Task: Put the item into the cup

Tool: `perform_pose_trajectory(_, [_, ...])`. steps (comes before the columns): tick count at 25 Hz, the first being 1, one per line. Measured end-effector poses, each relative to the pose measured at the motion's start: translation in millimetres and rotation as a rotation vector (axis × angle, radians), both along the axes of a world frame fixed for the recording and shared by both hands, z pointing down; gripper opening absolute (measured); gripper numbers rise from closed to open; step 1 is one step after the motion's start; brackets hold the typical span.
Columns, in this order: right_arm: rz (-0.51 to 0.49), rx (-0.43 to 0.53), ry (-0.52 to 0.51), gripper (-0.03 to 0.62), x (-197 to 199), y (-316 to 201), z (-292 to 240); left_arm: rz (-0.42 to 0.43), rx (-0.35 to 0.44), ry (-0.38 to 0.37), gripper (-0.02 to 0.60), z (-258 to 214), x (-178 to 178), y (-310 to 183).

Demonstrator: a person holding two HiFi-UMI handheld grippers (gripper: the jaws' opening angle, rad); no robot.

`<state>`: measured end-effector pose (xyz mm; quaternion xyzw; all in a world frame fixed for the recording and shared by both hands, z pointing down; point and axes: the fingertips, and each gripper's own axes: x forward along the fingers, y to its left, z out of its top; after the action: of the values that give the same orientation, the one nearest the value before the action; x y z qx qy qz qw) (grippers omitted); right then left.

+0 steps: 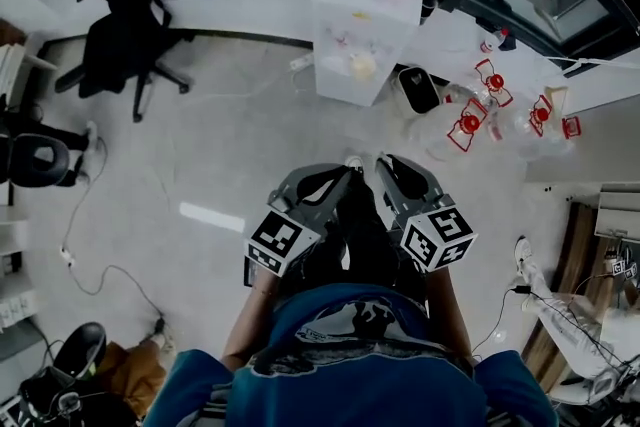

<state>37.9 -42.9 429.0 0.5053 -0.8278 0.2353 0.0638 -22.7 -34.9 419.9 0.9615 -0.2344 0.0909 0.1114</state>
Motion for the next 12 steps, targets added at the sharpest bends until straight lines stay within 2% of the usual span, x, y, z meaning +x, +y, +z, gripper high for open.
perform_pose_trajectory(5, [-0.002,-0.024,-0.018,0.061,7.9,-36.3,13.6,-0.008,-0.002,-0.035,0.012,8.3,4.4,-22.6])
perform_pose_trajectory(12, [0.013,-0.031,0.009,0.061,27.5,-119.6,35.2,-0.054,-0.011,-0.059,0.014,13.8,8.1,-80.3])
